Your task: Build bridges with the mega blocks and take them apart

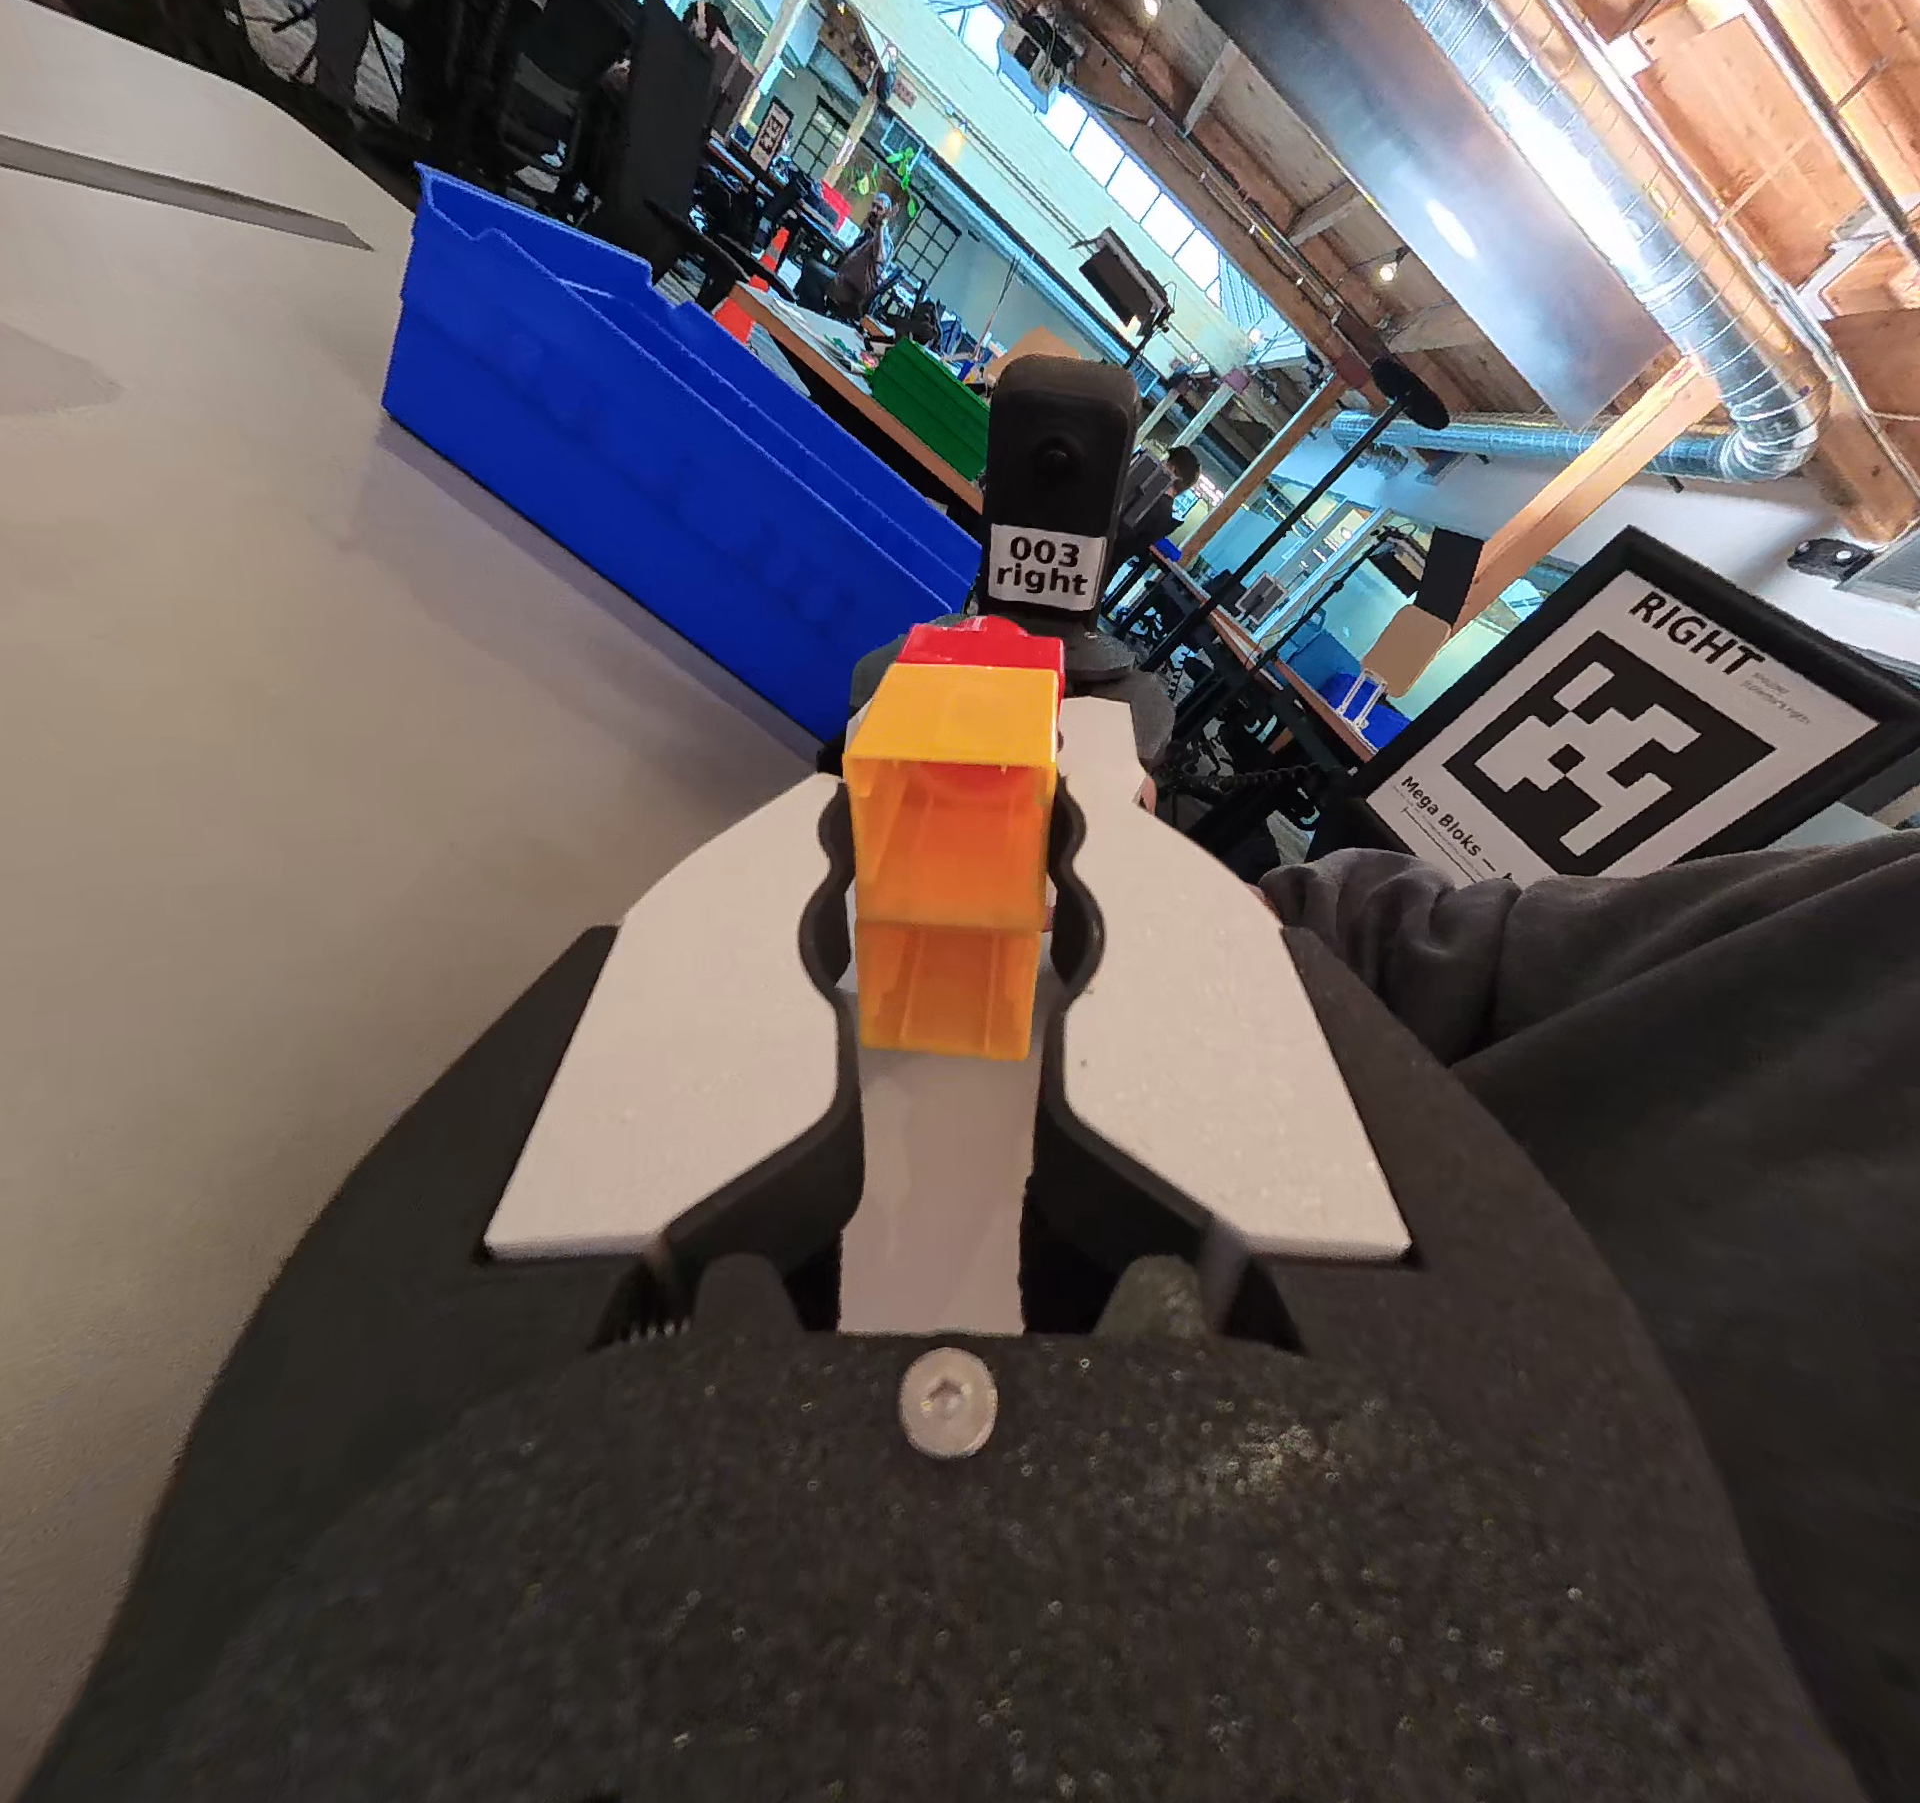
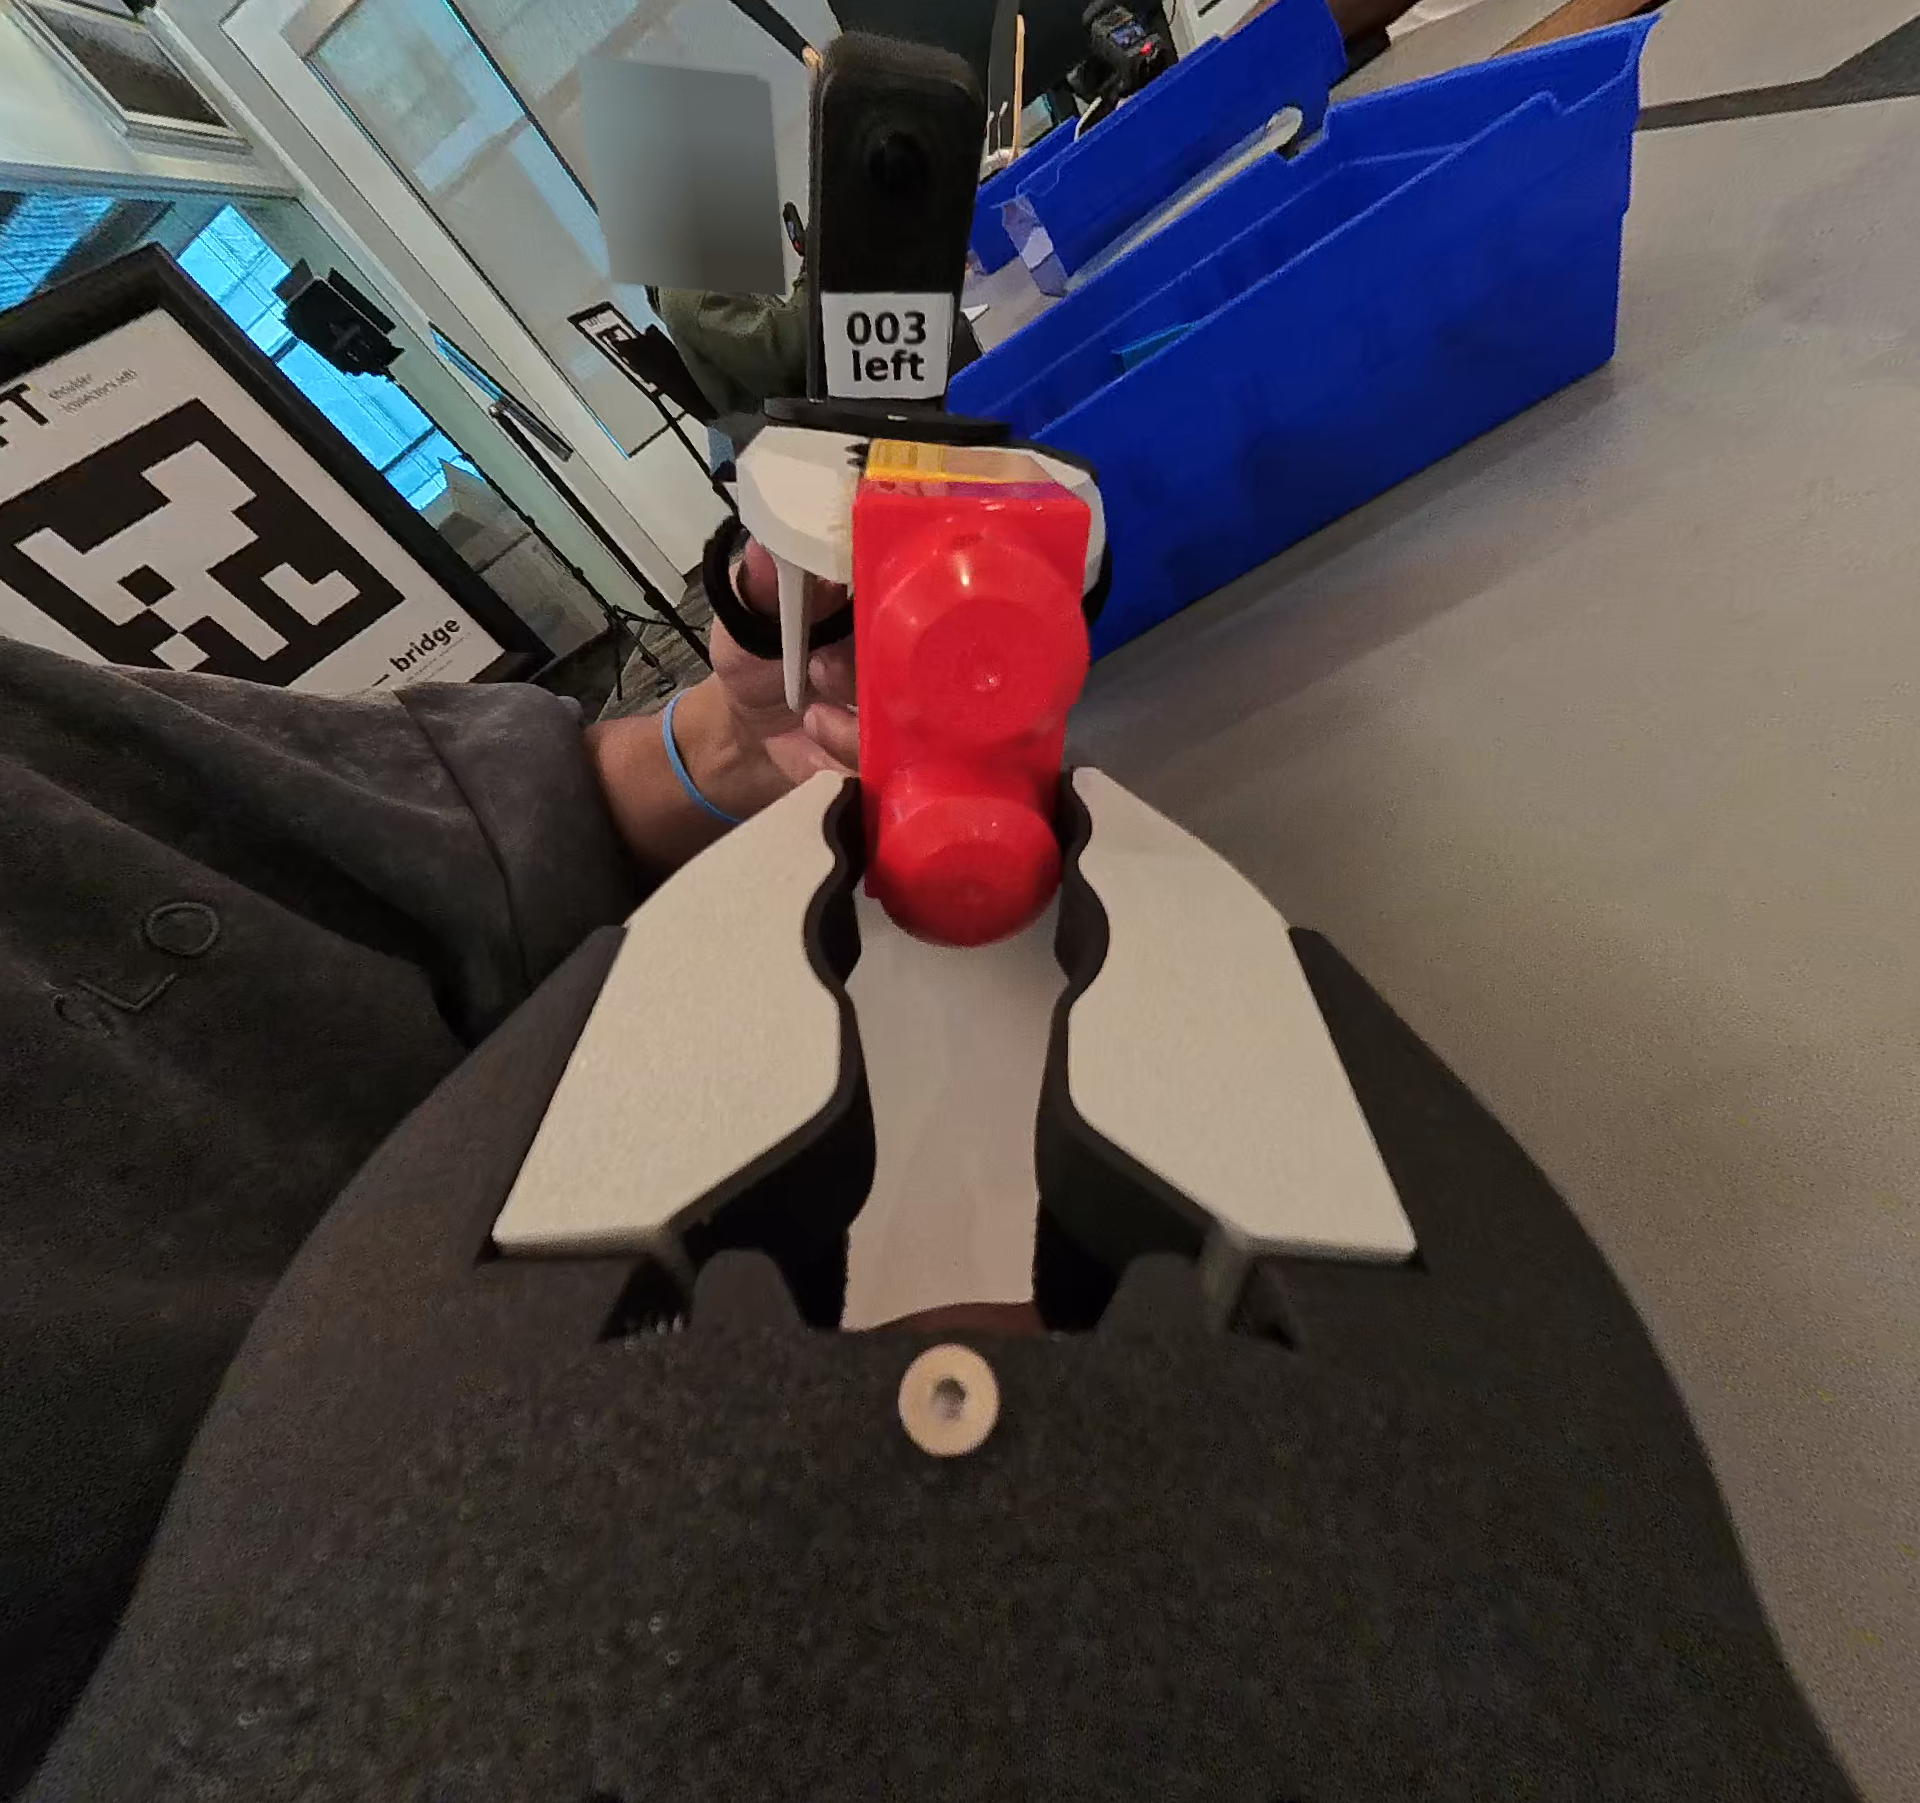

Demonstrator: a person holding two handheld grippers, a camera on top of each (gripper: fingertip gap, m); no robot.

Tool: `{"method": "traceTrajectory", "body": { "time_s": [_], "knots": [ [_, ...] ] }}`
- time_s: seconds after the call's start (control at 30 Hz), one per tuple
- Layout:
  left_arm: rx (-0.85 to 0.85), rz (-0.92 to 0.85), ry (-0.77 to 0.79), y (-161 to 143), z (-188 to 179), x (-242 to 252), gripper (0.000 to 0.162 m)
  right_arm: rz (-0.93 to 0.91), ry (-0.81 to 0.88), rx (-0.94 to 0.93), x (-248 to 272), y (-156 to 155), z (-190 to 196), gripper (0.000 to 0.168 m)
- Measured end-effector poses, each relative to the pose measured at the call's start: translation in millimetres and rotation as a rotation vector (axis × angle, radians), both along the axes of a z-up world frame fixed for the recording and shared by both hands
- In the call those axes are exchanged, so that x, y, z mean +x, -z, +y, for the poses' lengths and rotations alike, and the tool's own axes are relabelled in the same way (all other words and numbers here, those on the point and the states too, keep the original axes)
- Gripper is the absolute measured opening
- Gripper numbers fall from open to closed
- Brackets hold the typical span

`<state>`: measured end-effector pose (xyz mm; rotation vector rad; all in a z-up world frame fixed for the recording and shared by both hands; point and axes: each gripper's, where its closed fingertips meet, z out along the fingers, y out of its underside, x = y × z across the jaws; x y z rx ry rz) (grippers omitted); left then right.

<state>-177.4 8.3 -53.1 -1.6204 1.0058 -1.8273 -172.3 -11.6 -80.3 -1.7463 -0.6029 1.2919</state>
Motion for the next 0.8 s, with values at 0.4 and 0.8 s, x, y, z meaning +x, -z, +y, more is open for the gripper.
{"method": "traceTrajectory", "body": {
  "time_s": [0.4,0.8],
  "knots": [
    [0.025,-0.009,0.009,-6,-3,1,0.035,0.045,-0.039,-0.004,-1,-7,-5,0.035],
    [0.021,0.003,0.023,1,-7,5,0.035,0.092,-0.013,-0.013,10,-14,0,0.033]
  ]
}}
